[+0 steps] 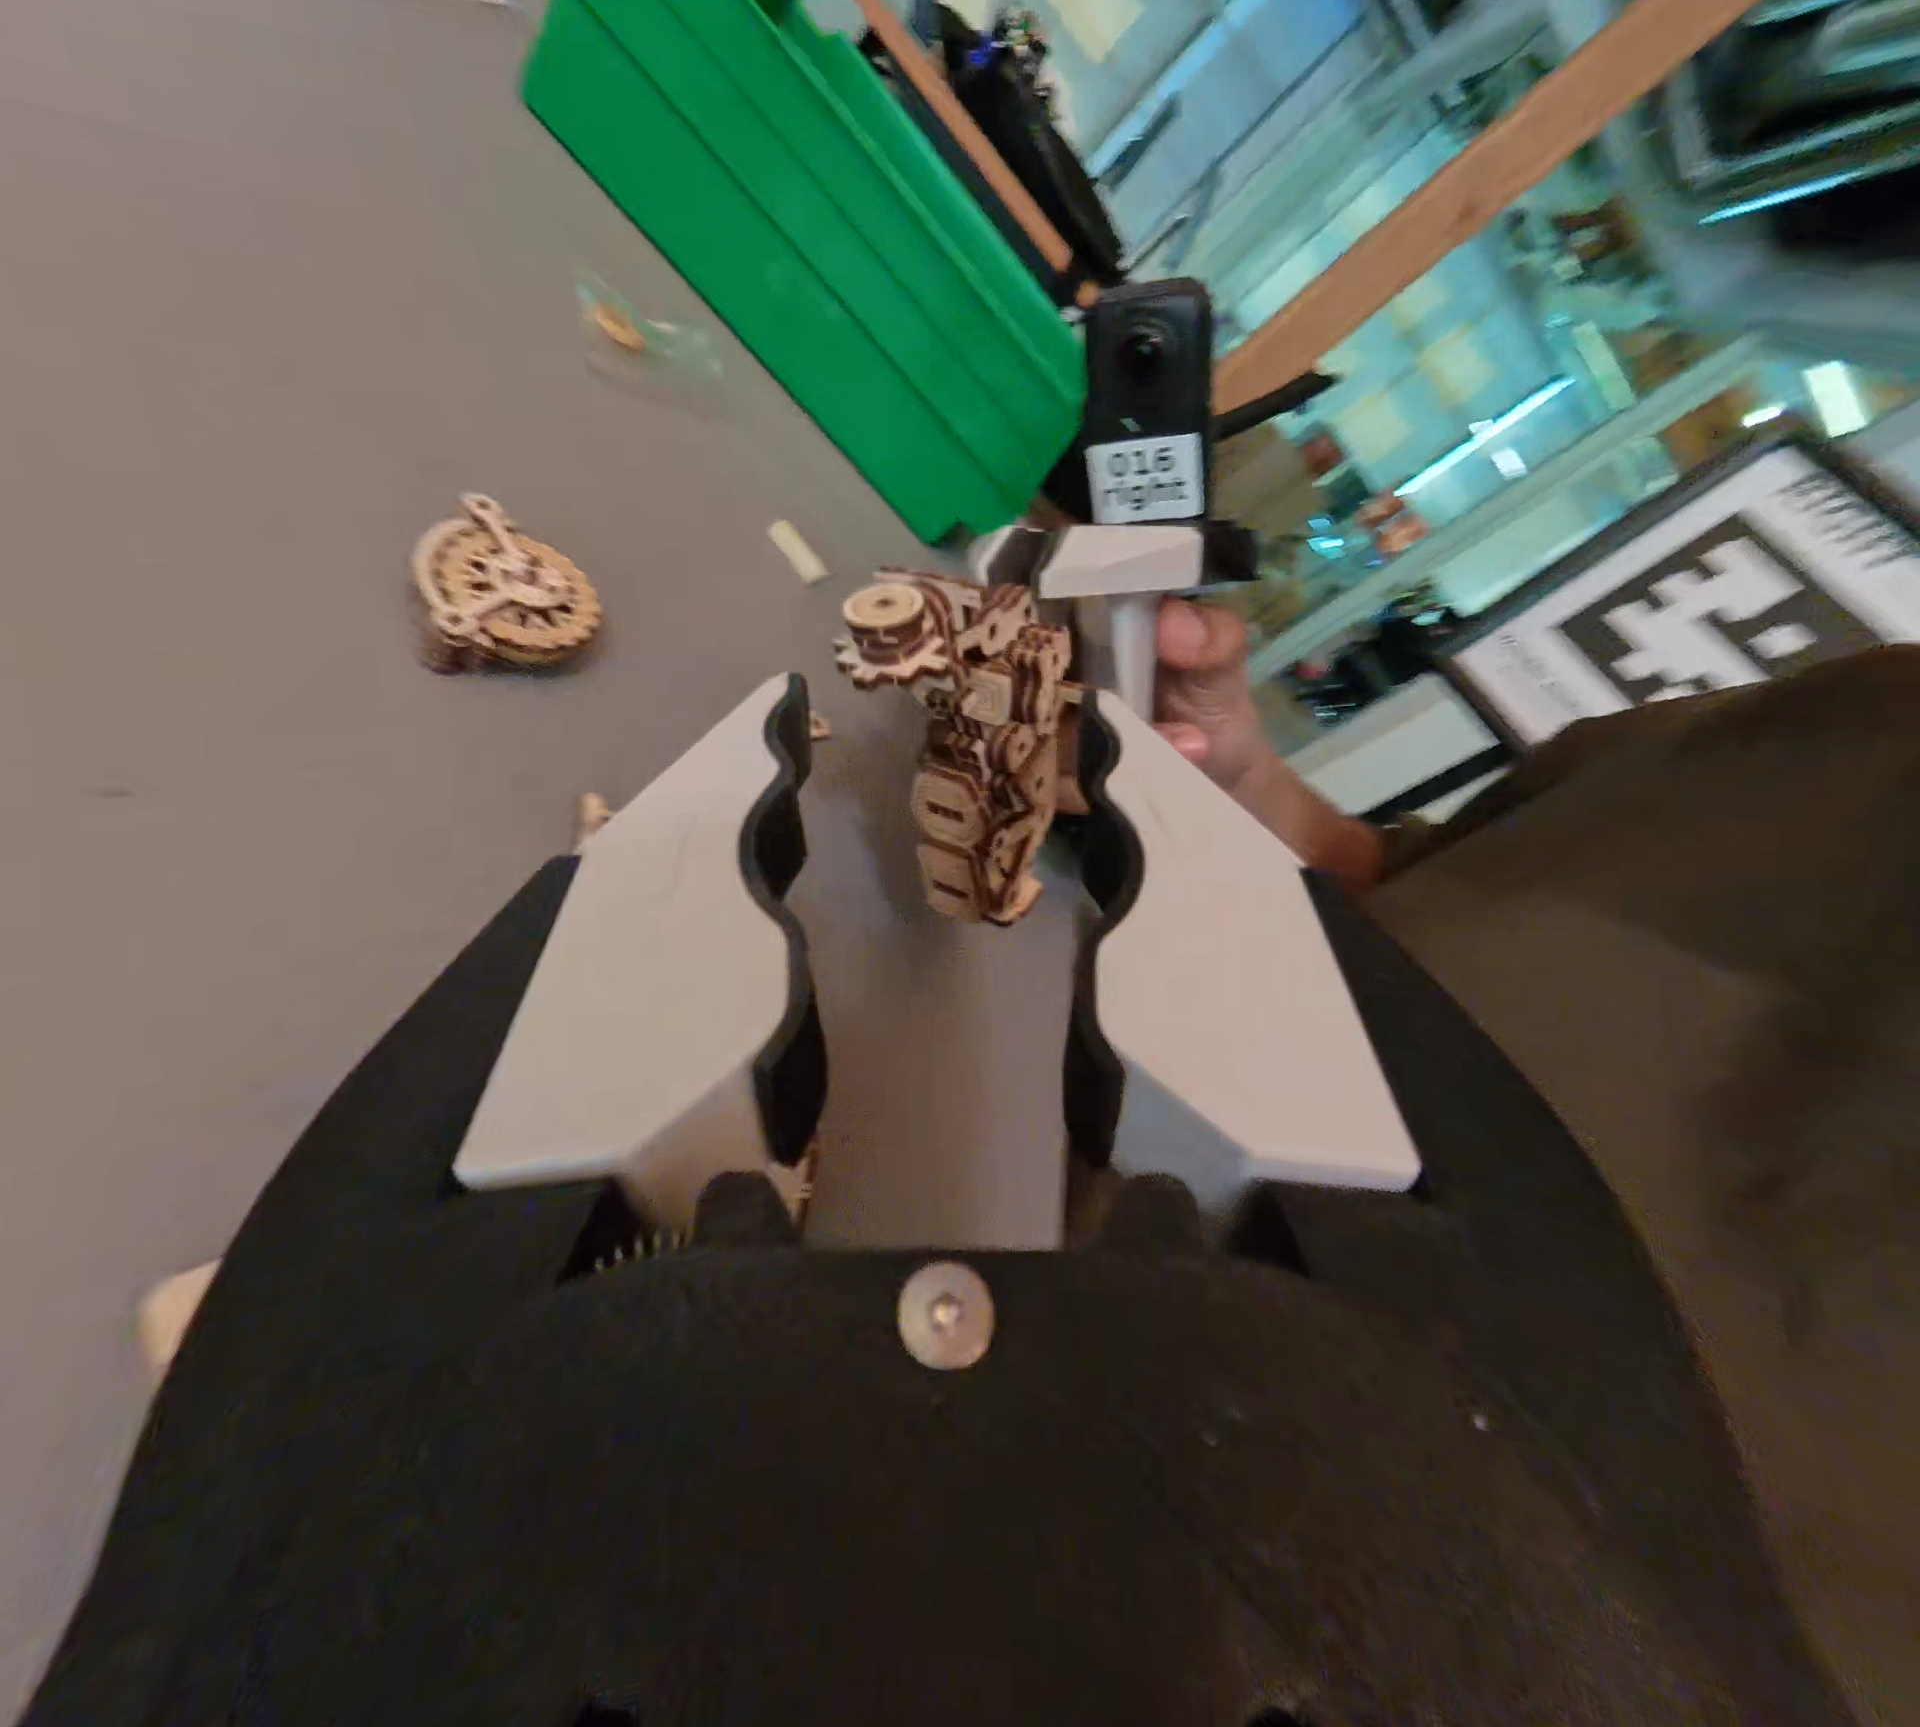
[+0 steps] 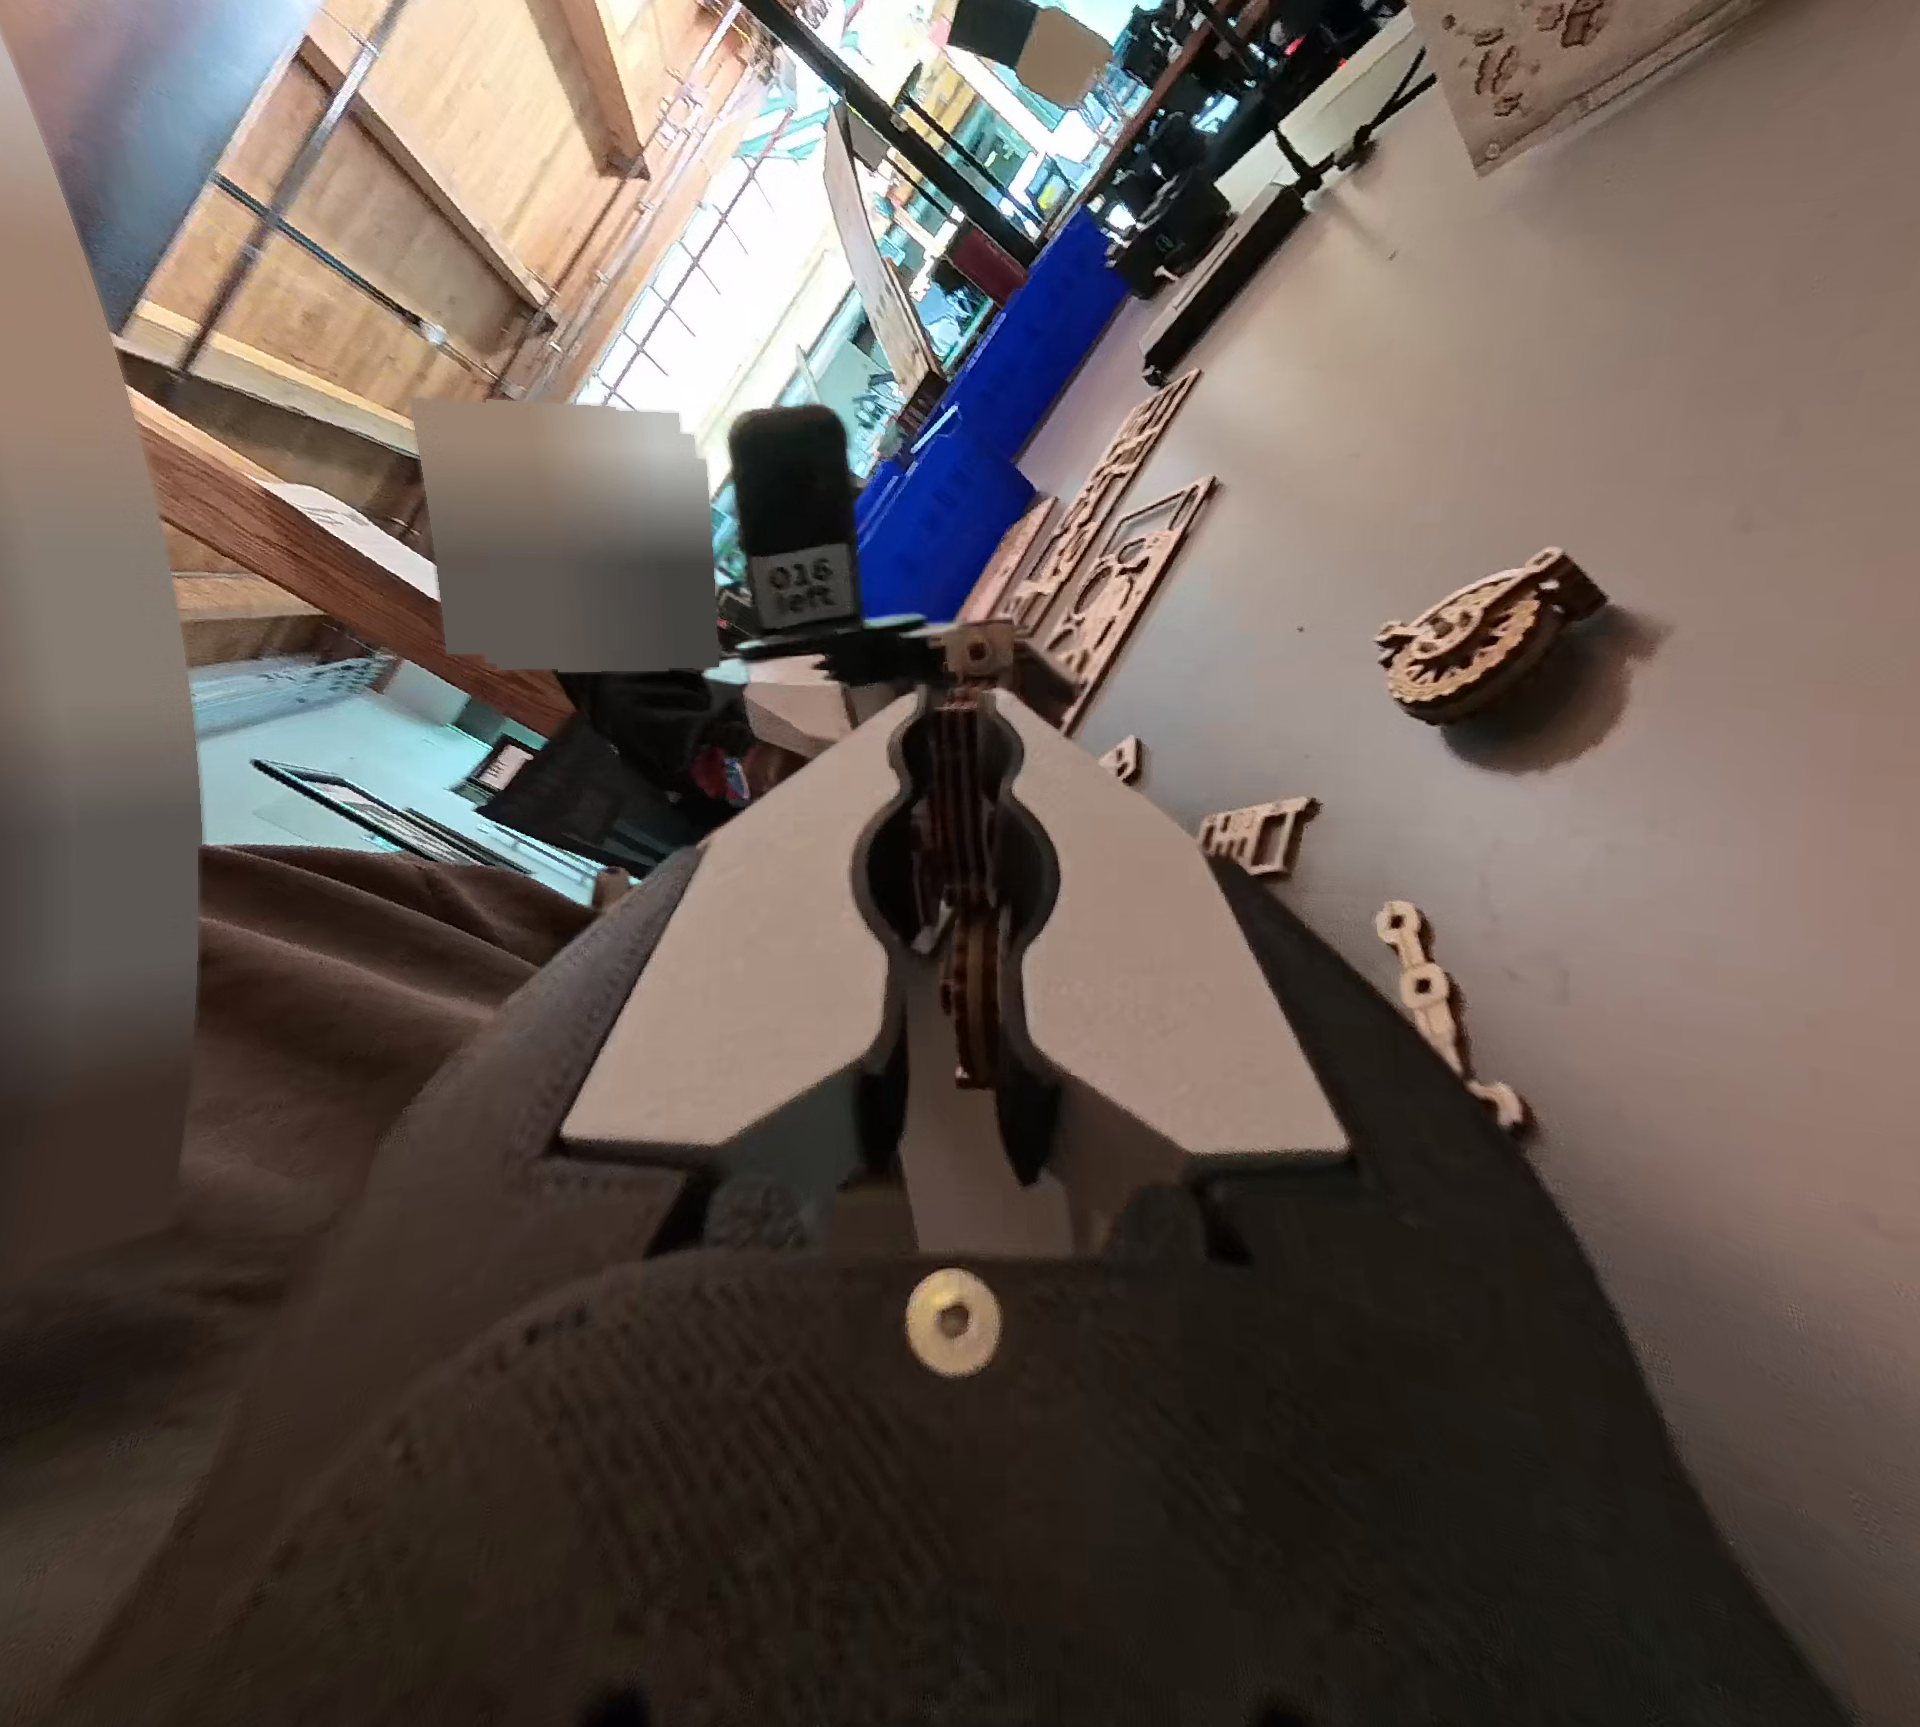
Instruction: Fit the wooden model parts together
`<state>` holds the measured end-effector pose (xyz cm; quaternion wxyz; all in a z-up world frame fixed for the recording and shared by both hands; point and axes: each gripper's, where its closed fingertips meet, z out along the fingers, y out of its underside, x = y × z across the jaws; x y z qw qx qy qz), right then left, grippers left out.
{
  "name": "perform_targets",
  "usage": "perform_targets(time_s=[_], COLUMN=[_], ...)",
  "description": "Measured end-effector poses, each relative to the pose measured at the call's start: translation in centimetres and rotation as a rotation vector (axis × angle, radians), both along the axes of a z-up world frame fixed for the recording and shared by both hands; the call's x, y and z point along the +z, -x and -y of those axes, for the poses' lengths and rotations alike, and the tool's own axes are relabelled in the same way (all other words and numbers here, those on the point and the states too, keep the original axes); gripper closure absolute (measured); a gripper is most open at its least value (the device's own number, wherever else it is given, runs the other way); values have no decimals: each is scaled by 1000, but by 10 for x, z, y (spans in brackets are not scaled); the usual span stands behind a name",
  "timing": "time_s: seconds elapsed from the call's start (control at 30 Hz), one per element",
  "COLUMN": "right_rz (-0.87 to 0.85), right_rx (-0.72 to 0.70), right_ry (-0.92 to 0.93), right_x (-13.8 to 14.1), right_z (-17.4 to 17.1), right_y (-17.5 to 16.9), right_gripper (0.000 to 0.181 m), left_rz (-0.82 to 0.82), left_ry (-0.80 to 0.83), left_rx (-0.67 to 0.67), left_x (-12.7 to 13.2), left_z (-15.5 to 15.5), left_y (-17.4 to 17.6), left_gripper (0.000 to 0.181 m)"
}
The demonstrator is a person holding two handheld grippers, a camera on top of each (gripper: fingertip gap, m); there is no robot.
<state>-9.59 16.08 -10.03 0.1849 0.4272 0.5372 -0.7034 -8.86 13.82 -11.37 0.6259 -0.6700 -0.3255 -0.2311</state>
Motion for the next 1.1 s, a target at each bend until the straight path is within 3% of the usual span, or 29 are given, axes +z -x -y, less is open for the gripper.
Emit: perform_targets(time_s=[0.1, 0.27, 0.57, 0.73, 1.1], right_rz=[21, 43, 81, 88, 118], right_rx=[7, 28, 46, 42, 45], right_ry=[48, 114, 202, 225, 186], right_x=[3, 9, 15, 16, 5], right_z=[1, 3, 6, 5, 1], right_y=[0, -3, -4, -3, -1], right_gripper=[176, 175, 175, 175, 172], left_rz=[126, 197, 187, 195, 172], left_ry=[-100, -195, -198, -213, -146], left_rx=[-65, -116, -186, -187, -156], left_x=[5, 13, 10, 11, 8], left_z=[-3, -4, -12, -13, -4], left_y=[-8, -13, -29, -29, -18], left_gripper=[136, 140, 141, 155, 155])
